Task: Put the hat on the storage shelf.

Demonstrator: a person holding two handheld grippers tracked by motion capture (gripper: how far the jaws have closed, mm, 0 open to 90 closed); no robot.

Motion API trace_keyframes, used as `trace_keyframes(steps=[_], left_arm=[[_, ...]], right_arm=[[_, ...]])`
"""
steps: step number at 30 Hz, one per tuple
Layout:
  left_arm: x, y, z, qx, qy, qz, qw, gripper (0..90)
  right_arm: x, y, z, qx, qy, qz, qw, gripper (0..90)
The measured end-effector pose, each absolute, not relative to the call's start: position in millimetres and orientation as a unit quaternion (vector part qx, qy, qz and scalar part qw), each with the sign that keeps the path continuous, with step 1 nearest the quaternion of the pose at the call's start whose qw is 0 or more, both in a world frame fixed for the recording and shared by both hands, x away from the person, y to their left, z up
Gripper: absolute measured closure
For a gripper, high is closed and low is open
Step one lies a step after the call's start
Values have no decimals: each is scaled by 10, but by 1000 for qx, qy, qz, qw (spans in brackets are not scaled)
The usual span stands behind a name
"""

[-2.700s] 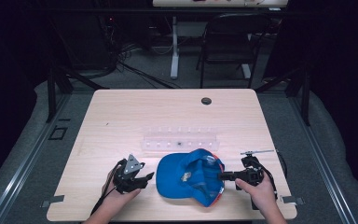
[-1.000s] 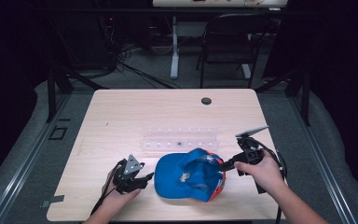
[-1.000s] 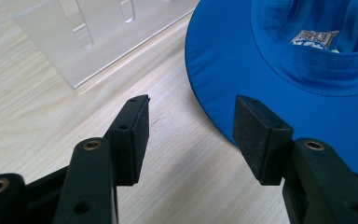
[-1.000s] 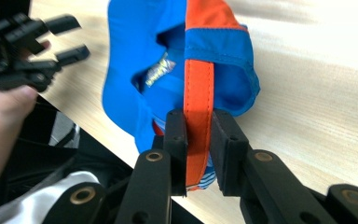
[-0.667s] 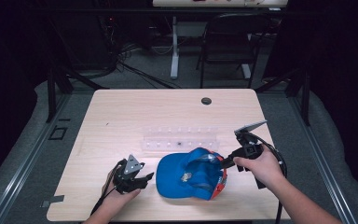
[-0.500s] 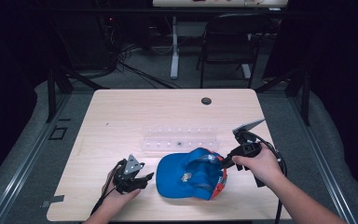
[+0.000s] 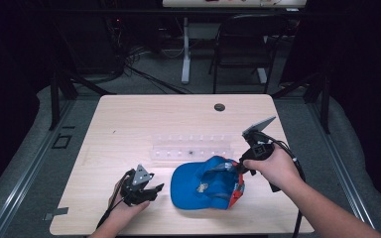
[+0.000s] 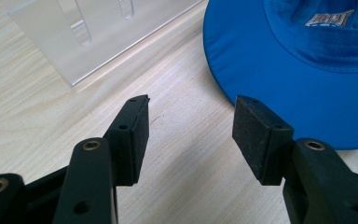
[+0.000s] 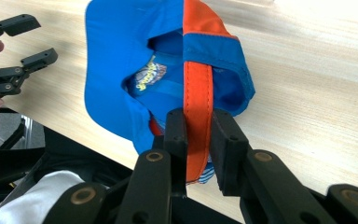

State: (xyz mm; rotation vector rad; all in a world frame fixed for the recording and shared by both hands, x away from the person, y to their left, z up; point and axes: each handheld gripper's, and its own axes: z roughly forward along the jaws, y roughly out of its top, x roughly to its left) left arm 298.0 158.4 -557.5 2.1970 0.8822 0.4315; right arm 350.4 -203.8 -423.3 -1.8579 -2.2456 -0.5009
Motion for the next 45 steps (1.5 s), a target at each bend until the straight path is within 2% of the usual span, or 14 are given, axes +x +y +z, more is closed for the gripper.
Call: trace_keyframes(steps=[16,27,41,45], left_arm=[[2973,1582,-5569,854,341,165,357,464],[2978,1590,-5568,852,342,166,360,464],[2980,1606,-5559,847,347,168,366,448],[2982,1611,-5557,847,348,167,366,447]], right_arm=[[3525,-1889,-3752,-617,-762,-170,98,779],[3558,-1921,-3540,-611,-738,-232,169,779],[3611,-1887,-3639,-583,-693,-318,279,780],[3631,-1839,-3686,-574,-686,-336,293,781]])
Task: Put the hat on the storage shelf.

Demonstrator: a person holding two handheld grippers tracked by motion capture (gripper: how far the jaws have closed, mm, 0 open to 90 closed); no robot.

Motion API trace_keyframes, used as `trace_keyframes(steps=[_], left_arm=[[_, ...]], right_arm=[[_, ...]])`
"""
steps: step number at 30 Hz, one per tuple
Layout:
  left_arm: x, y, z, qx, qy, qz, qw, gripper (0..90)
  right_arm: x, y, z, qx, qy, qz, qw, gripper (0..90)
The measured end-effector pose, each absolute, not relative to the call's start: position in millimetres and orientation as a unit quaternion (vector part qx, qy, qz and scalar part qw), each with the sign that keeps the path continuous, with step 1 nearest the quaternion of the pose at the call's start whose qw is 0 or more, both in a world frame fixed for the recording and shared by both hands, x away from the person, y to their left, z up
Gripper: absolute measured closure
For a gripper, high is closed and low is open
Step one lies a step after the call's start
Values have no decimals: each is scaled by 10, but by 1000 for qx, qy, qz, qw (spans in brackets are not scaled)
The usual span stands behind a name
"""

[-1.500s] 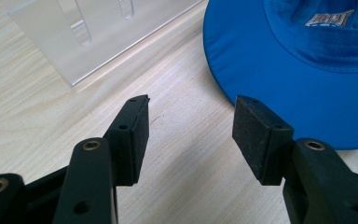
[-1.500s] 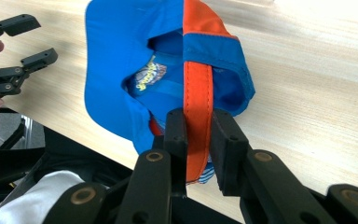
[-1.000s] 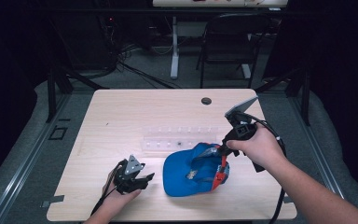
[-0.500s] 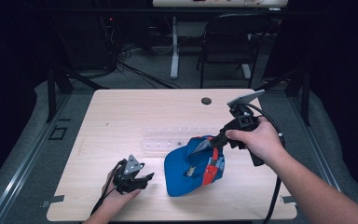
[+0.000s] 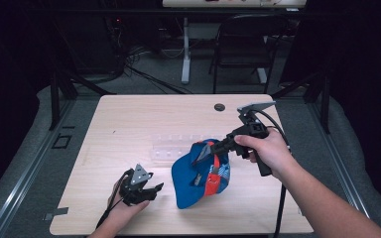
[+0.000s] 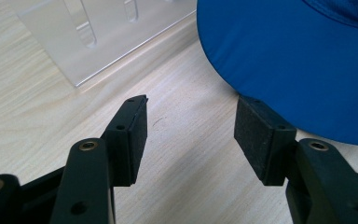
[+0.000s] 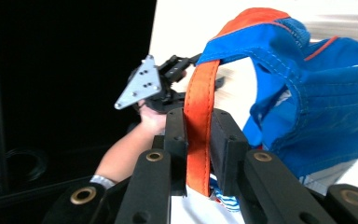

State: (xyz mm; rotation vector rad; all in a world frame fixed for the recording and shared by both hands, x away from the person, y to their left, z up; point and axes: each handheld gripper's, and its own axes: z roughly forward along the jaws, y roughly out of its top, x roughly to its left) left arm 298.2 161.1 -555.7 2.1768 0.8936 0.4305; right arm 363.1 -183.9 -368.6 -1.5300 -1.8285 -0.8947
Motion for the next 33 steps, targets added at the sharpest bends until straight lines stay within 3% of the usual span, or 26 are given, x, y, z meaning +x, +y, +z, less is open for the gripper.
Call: trace_keyframes(steps=[11,33], left_arm=[[2985,1626,-5550,844,350,168,369,447],[2970,1593,-5560,847,347,165,369,446]], right_arm=[[3632,-1695,-3624,-545,-677,-380,317,781],[3691,-1804,-3411,-549,-646,-426,317,781]])
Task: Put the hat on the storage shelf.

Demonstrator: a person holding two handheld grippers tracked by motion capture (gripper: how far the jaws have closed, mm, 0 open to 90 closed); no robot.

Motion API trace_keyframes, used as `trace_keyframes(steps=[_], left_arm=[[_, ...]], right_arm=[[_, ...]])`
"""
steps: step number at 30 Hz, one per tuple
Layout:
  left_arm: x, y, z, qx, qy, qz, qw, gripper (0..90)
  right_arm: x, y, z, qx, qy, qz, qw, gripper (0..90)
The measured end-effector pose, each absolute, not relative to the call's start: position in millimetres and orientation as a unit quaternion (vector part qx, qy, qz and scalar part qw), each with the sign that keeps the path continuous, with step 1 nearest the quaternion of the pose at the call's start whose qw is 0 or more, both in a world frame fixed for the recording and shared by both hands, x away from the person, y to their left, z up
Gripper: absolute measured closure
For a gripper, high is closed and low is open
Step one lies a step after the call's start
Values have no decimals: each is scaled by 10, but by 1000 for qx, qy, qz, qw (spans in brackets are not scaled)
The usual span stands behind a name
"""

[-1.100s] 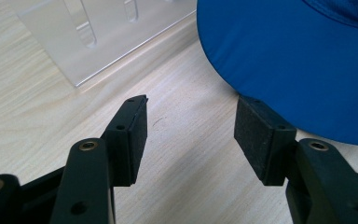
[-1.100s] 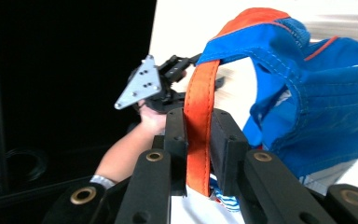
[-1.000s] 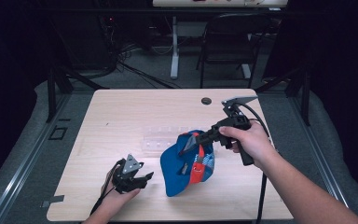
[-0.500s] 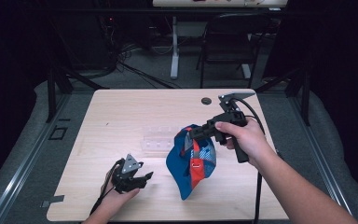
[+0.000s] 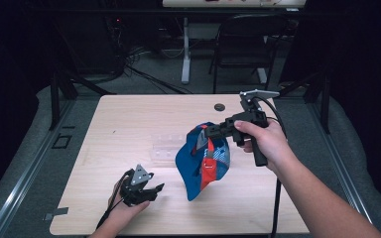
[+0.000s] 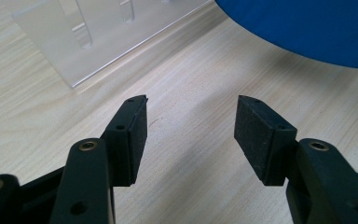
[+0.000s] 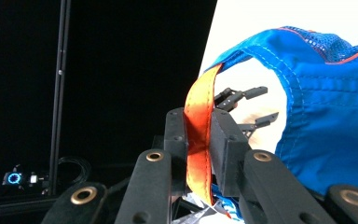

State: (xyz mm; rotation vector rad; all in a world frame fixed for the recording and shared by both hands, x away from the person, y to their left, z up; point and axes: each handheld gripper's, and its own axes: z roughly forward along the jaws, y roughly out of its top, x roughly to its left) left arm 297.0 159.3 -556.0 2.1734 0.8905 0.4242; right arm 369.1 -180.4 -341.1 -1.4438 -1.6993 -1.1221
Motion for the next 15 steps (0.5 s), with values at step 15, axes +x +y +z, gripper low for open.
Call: trace_keyframes(steps=[15], left_arm=[[2817,1368,-5446,844,309,166,405,424]], right_arm=[[3827,-1780,-3253,-552,-627,-458,304,781]])
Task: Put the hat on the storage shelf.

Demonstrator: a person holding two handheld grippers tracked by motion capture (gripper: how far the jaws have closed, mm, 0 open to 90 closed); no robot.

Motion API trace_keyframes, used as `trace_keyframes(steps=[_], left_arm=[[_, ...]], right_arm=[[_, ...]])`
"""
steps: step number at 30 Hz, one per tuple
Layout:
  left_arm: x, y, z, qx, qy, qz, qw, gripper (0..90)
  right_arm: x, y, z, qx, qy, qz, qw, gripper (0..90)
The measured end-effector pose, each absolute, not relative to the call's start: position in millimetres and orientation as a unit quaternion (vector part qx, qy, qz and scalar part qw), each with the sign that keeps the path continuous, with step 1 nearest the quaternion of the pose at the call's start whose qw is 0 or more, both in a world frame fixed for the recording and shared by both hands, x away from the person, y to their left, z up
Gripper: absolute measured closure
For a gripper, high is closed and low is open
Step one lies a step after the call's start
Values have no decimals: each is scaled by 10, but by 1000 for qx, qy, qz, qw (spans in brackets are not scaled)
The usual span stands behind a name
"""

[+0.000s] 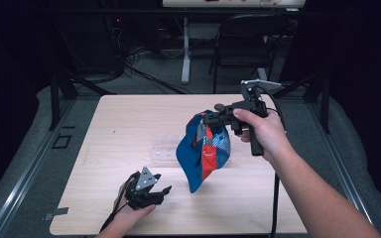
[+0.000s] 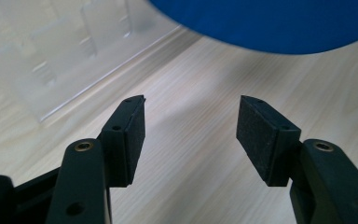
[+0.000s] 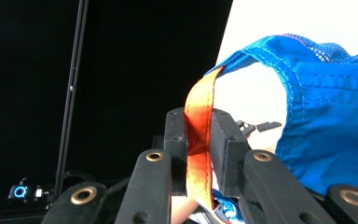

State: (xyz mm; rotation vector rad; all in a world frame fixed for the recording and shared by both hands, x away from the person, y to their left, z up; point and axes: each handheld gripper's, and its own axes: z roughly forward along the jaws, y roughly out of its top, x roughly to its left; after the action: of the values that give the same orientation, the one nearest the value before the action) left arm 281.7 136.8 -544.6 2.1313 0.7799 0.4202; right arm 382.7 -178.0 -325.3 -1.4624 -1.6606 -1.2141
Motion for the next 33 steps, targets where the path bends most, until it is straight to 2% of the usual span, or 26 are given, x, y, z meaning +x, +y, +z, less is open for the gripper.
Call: trace_keyframes(steps=[4,14,18,19,22,29,33], left_arm=[[2761,1254,-5378,842,289,163,426,423],[2699,885,-5197,834,253,194,450,421],[2694,808,-5196,844,240,206,433,605],[2689,805,-5200,845,240,206,430,675],[2673,833,-5195,845,238,213,429,797],[2689,959,-5161,838,246,229,429,875],[2720,990,-5137,833,248,241,431,881]], right_arm=[[3859,-1769,-3239,-551,-626,-464,300,781],[3929,-1722,-3203,-554,-619,-474,292,781],[3932,-1707,-3210,-553,-620,-473,293,781],[3930,-1703,-3212,-552,-622,-472,293,781],[3916,-1690,-3220,-548,-625,-470,295,780],[3887,-1694,-3207,-546,-627,-473,292,780],[3881,-1704,-3215,-545,-627,-474,292,780]])
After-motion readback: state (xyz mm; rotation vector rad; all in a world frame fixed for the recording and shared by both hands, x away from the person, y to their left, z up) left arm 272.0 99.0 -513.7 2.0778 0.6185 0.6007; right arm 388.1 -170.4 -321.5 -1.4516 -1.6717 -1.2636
